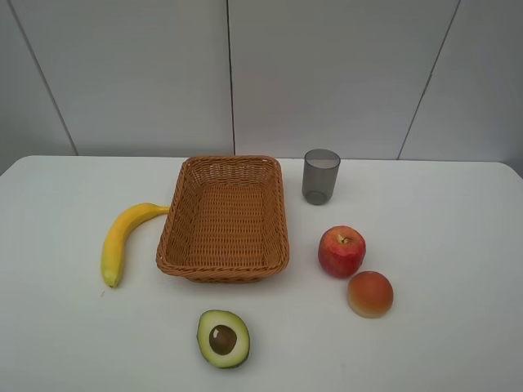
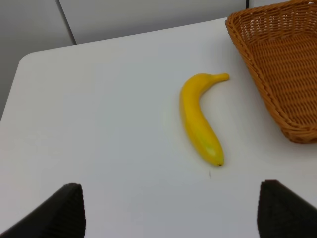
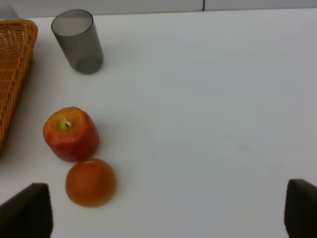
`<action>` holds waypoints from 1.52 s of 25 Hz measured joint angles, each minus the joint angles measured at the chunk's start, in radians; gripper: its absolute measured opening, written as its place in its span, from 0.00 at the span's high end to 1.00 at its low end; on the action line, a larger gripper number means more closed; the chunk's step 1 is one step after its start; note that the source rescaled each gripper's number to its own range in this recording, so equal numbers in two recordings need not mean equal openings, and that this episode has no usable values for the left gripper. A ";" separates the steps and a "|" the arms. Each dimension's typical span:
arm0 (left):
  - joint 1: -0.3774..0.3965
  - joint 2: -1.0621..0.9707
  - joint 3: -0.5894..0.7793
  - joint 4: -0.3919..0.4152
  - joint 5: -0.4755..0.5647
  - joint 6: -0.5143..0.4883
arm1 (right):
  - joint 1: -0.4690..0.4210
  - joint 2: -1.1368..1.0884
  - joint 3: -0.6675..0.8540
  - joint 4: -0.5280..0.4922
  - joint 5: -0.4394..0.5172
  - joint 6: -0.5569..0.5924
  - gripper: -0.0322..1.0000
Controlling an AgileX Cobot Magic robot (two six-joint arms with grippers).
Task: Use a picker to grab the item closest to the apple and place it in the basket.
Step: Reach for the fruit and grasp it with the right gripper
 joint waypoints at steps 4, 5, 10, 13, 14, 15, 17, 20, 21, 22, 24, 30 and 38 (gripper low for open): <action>0.000 0.000 0.000 0.000 0.000 0.000 | 0.000 0.135 -0.039 0.010 -0.002 -0.020 0.01; 0.000 0.000 0.000 0.000 0.000 0.000 | 0.000 0.171 -0.049 0.016 -0.002 -0.032 0.01; 0.000 0.000 0.000 0.000 0.000 0.000 | 0.000 0.337 -0.073 0.049 -0.017 -0.068 0.01; 0.000 0.000 0.000 0.000 0.000 0.000 | 0.002 0.420 -0.074 0.073 -0.044 -0.092 0.01; 0.000 0.000 0.000 0.000 0.000 0.000 | 0.013 0.448 -0.074 0.075 -0.052 -0.096 0.01; 0.000 0.000 0.000 0.000 0.000 0.000 | 0.025 0.473 -0.074 0.077 -0.058 -0.098 0.01; 0.000 0.000 0.000 0.000 0.000 0.000 | 0.064 0.534 -0.074 0.078 -0.072 -0.099 0.01; 0.000 0.000 0.000 0.000 0.000 0.000 | 0.120 0.603 -0.074 0.076 -0.095 -0.087 0.01; 0.000 0.000 0.000 0.000 0.000 0.000 | 0.140 0.627 -0.074 0.076 -0.101 -0.081 0.01; 0.000 0.000 0.000 0.000 0.000 0.000 | 0.158 0.646 -0.074 0.076 -0.107 -0.074 0.01; 0.000 0.000 0.000 0.000 0.000 0.000 | 0.190 0.686 -0.074 0.076 -0.126 -0.062 0.01; 0.000 0.000 0.000 0.000 0.000 0.000 | 0.294 0.798 -0.074 0.075 -0.194 -0.035 0.01; 0.000 0.000 0.000 0.000 0.000 0.000 | 0.374 0.935 -0.074 0.075 -0.250 -0.025 0.01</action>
